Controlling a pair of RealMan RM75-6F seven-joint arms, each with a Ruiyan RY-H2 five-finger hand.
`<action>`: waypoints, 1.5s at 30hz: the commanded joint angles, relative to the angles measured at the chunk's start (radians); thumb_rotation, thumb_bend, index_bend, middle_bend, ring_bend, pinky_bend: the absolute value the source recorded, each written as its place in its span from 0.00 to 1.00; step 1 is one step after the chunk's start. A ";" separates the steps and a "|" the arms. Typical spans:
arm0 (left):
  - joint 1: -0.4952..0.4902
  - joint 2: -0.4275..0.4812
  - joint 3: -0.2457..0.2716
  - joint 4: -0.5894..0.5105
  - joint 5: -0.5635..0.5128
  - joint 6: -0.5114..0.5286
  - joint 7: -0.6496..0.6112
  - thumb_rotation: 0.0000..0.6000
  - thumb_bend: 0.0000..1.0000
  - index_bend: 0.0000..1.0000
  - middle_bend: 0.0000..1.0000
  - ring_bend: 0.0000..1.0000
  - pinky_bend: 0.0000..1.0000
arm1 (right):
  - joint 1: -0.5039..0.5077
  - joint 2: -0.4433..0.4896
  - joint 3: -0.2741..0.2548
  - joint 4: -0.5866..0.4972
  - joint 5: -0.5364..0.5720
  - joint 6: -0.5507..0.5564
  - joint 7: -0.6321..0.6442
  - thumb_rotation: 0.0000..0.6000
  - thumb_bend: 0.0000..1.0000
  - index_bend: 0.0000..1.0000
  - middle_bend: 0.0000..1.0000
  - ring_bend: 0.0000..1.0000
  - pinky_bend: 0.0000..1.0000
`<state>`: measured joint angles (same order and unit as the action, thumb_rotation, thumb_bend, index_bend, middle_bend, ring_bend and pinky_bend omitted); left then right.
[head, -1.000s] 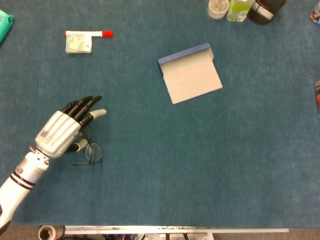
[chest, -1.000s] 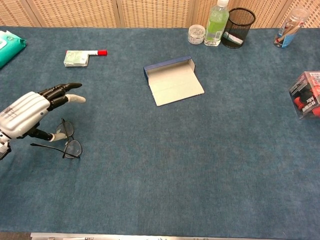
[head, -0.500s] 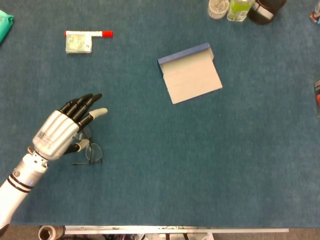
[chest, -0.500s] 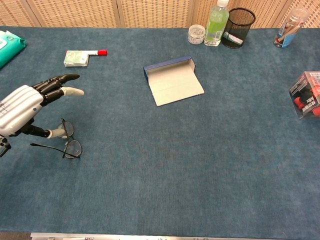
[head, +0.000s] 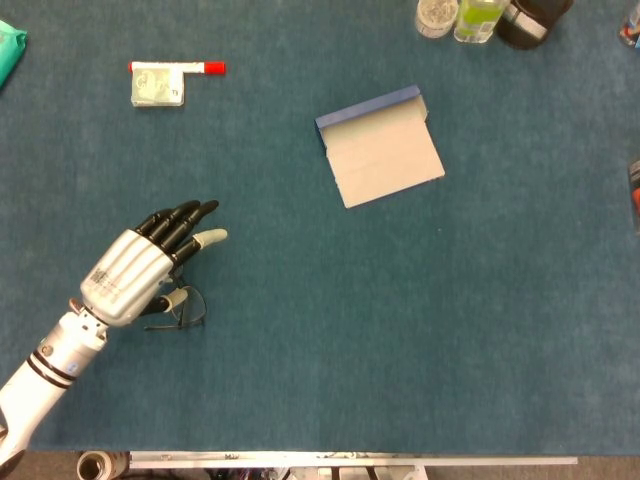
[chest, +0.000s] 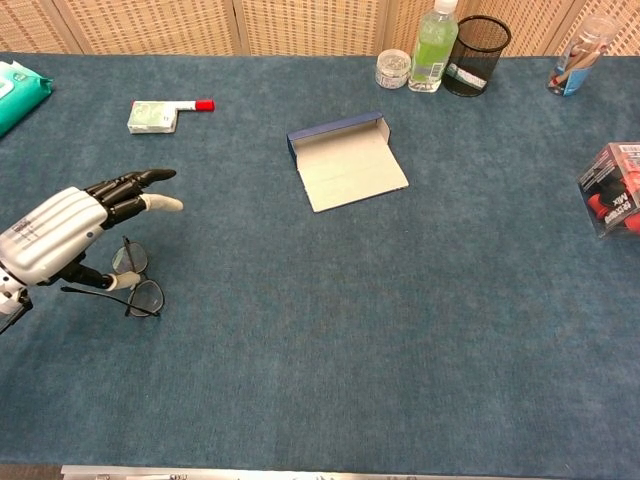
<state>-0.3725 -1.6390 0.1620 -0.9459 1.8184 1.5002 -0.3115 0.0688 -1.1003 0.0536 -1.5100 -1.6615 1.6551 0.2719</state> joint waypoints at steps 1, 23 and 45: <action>0.000 -0.004 0.001 0.007 -0.002 -0.005 -0.003 1.00 0.00 0.19 0.05 0.08 0.20 | 0.000 0.000 0.000 0.001 0.000 0.001 0.001 1.00 0.34 0.57 0.46 0.25 0.33; 0.002 -0.044 0.004 0.089 -0.025 -0.037 -0.054 1.00 0.00 0.19 0.05 0.08 0.20 | -0.001 0.000 0.001 0.001 -0.001 0.002 0.001 1.00 0.34 0.57 0.46 0.25 0.33; 0.094 0.169 0.030 -0.105 0.022 0.145 0.092 1.00 0.00 0.17 0.03 0.08 0.20 | -0.009 0.007 -0.003 0.000 -0.015 0.024 0.019 1.00 0.34 0.57 0.46 0.25 0.33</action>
<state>-0.2852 -1.4781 0.1855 -1.0475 1.8355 1.6414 -0.2252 0.0601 -1.0940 0.0500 -1.5099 -1.6768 1.6791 0.2904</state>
